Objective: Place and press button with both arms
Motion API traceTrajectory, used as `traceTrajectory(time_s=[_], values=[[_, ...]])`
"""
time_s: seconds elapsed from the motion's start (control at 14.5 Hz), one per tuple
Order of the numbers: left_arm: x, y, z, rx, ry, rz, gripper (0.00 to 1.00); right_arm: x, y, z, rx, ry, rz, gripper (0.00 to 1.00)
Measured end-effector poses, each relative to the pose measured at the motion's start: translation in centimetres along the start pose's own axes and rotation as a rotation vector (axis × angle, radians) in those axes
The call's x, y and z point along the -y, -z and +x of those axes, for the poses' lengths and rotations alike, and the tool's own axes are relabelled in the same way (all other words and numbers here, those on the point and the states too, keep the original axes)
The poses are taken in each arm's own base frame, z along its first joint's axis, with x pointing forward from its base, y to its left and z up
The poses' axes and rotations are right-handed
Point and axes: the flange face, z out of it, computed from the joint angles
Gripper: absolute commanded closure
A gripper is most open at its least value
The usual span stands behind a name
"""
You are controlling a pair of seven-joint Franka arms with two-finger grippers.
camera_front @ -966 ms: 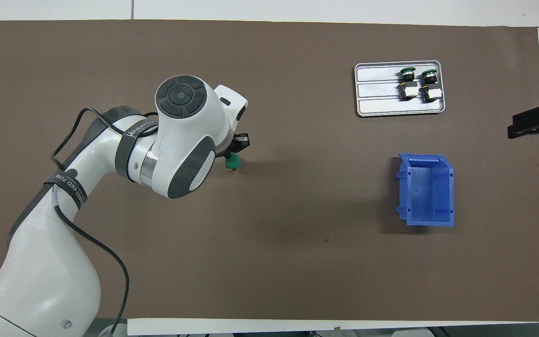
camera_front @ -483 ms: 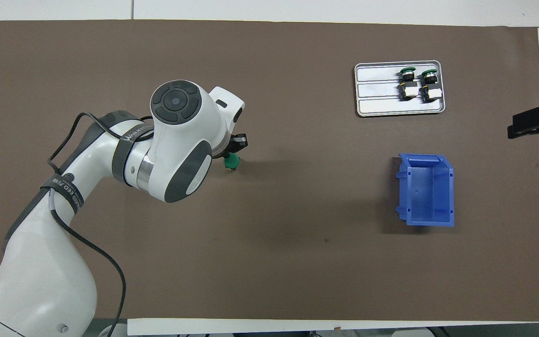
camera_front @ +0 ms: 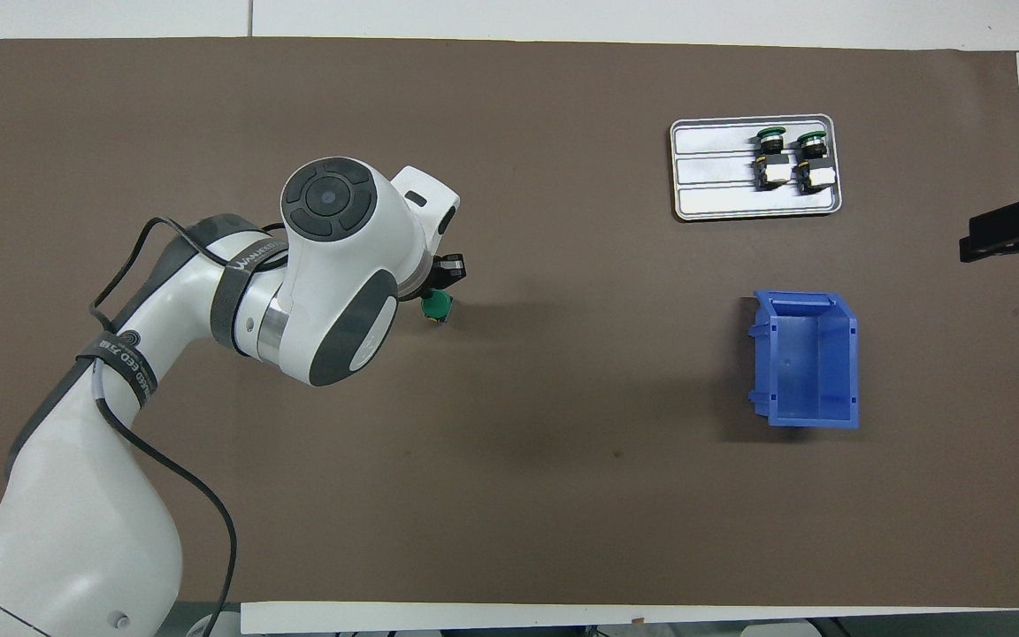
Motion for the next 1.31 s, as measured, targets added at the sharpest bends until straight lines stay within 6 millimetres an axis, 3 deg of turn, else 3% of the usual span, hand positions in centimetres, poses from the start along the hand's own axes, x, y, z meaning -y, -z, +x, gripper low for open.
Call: traceTrajectory(time_s=[0.28, 0.35, 0.48, 0.69, 0.83, 1.04, 1.31], values=[[0.4, 0.8, 0.2, -0.007, 0.007, -0.006, 0.90, 0.0, 0.0, 0.0, 0.000, 0.000, 0.000, 0.02], [0.6, 1.1, 0.4, -0.010, 0.011, -0.008, 0.83, 0.0, 0.0, 0.0, 0.000, 0.000, 0.000, 0.02], [1.0, 2.3, 0.8, -0.023, 0.020, -0.018, 0.63, 0.0, 0.0, 0.0, 0.000, 0.000, 0.000, 0.02], [3.1, 5.0, 2.0, -0.032, 0.049, -0.025, 0.20, 0.0, 0.0, 0.0, 0.000, 0.000, 0.000, 0.02], [5.2, 6.9, 2.8, -0.033, 0.068, -0.026, 0.04, 0.0, 0.0, 0.0, 0.000, 0.000, 0.000, 0.02], [8.8, 8.9, 4.1, -0.027, 0.071, -0.012, 0.01, 0.0, 0.0, 0.0, 0.000, 0.000, 0.000, 0.02], [16.1, 11.7, 6.1, 0.003, 0.009, 0.029, 0.01, 0.0, 0.0, 0.0, 0.000, 0.000, 0.000, 0.02]])
